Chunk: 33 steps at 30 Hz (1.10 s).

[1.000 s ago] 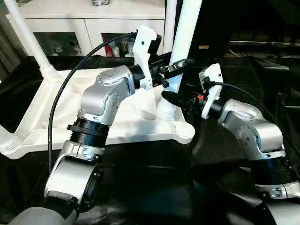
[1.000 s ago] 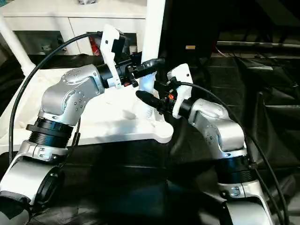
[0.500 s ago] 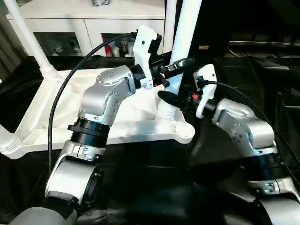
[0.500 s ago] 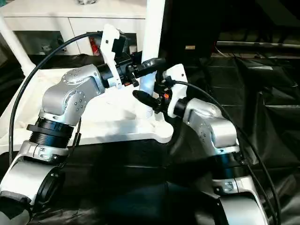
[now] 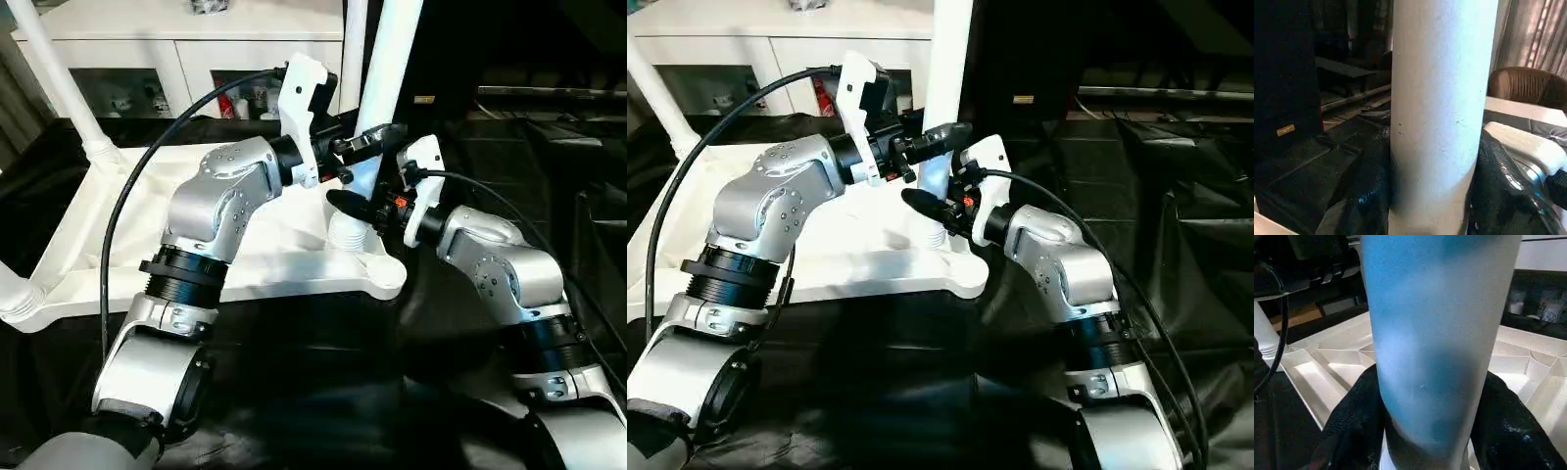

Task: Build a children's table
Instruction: Insert table leg to table base

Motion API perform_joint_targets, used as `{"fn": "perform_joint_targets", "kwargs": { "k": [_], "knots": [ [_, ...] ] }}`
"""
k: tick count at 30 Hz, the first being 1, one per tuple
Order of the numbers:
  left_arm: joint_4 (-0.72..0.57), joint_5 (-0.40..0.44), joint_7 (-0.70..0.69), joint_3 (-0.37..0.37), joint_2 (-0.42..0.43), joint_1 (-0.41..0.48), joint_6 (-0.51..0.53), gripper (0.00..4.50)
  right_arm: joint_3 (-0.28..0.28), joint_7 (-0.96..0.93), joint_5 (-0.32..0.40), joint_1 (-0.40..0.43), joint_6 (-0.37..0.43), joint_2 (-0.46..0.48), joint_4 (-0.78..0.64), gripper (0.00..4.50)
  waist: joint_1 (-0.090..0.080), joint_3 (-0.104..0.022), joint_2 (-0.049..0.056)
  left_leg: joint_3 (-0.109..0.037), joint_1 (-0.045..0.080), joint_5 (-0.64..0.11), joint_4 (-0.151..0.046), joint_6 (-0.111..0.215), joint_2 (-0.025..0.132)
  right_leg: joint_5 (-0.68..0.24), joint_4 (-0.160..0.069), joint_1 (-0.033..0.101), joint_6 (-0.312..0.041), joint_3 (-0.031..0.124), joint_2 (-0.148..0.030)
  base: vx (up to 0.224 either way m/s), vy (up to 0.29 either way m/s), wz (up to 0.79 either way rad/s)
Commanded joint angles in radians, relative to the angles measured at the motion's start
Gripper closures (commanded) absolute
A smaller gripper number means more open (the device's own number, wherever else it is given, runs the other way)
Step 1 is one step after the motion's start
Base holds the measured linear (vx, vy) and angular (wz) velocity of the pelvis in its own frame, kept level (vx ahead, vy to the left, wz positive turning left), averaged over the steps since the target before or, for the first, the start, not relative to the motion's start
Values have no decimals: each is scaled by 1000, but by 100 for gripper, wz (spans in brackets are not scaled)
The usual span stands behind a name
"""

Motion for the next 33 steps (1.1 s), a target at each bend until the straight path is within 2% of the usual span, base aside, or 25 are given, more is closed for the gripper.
{"fn": "perform_joint_targets", "kwargs": {
  "k": [1,5,9,11,15,16,17,18,19,21,23,24,26,29,30,31,32,33],
  "knots": [
    [-40,-20,-22,-3,0,-4,15,264,-4,4,-7,-20,-10,-4,18,262,5,-88,-19,-28,17,-77,-54,75,52,-86,-59,63,-232,54,-68,0,0,0],
    [-48,-24,-26,-7,0,2,22,264,0,14,-7,-19,-16,-6,23,262,5,-88,-20,-28,16,-76,-53,77,51,-87,-59,64,-232,54,-68,0,0,0],
    [-35,10,19,-7,0,0,1,264,-6,21,-4,-25,-20,-5,28,262,5,-88,-21,-28,17,-76,-53,80,51,-92,-59,63,-232,54,-68,0,0,0],
    [-31,-4,20,8,-4,3,4,208,-17,15,-1,-25,-25,-1,27,262,5,-87,-21,-28,16,-76,-53,78,51,-97,-60,64,-229,54,-68,0,0,0],
    [-42,-59,-9,45,-20,32,3,170,-78,-20,28,-26,-55,18,28,263,9,-90,-23,-27,16,-64,-51,85,51,-81,-57,63,-237,54,-69,0,0,0],
    [-38,-79,5,84,-57,57,-89,158,-128,-46,59,-24,-67,30,21,263,8,-89,-23,-27,16,-63,-51,90,51,-80,-59,63,-236,55,-69,0,0,0],
    [-37,-81,7,88,-60,59,-97,150,-131,-48,62,-24,-68,30,21,263,9,-87,-23,-27,14,-66,-51,93,51,-85,-62,63,-237,55,-71,0,0,0],
    [-30,-115,19,127,-87,66,-130,148,-159,-66,79,-23,-75,38,18,263,11,-91,-25,-26,15,-64,-51,91,51,-80,-60,64,-237,54,-69,0,0,0],
    [-27,-130,26,142,-95,65,-127,145,-167,-71,85,-23,-76,40,16,263,11,-91,-21,-26,15,-65,-50,92,51,-76,-60,62,-237,54,-68,0,0,0],
    [-1,-197,80,229,-139,57,-160,143,-211,-100,117,-18,-76,49,4,263,10,-90,-22,-26,16,-76,-50,92,51,-76,-60,63,-244,52,-68,0,0,0],
    [13,-210,96,254,-149,50,-187,143,-221,-107,118,-16,-75,48,3,263,11,-90,-23,-26,16,-86,-50,91,50,-93,-62,64,-236,52,-67,0,0,0],
    [28,-266,108,308,-156,37,-175,143,-232,-116,108,-3,-73,34,-2,263,9,-89,-20,-25,16,-88,-50,89,47,-104,-65,62,-229,51,-64,0,0,0],
    [41,-264,87,310,-132,39,-152,143,-227,-117,85,20,-63,6,-6,263,9,-89,-20,-26,18,-88,-52,84,48,-114,-65,62,-220,51,-63,0,0,0],
    [58,-125,-19,177,-49,79,-198,143,-196,-97,39,52,-58,-40,-6,263,9,-88,-21,-27,18,-82,-53,85,48,-128,-69,60,-194,53,-60,0,0,0],
    [68,-23,-90,69,9,109,-233,143,-186,-84,25,66,-52,-62,-4,263,9,-89,-22,-29,20,-78,-55,84,52,-148,-68,60,-168,55,-62,0,0,0],
    [74,38,-142,-2,48,130,-247,143,-181,-77,21,75,-42,-75,-3,263,12,-89,-27,-33,20,-74,-57,85,53,-158,-68,58,-152,55,-63,0,0,0],
    [87,126,-206,-105,103,158,-270,143,-175,-68,18,86,-31,-94,-3,263,8,-87,-24,-28,22,-73,-57,78,54,-160,-66,55,-158,56,-63,0,0,0],
    [100,186,-249,-172,139,178,-296,143,-170,-61,16,94,-23,-108,-4,263,9,-88,-23,-30,21,-69,-56,78,53,-159,-67,56,-155,56,-63,0,0,0]
  ]
}}
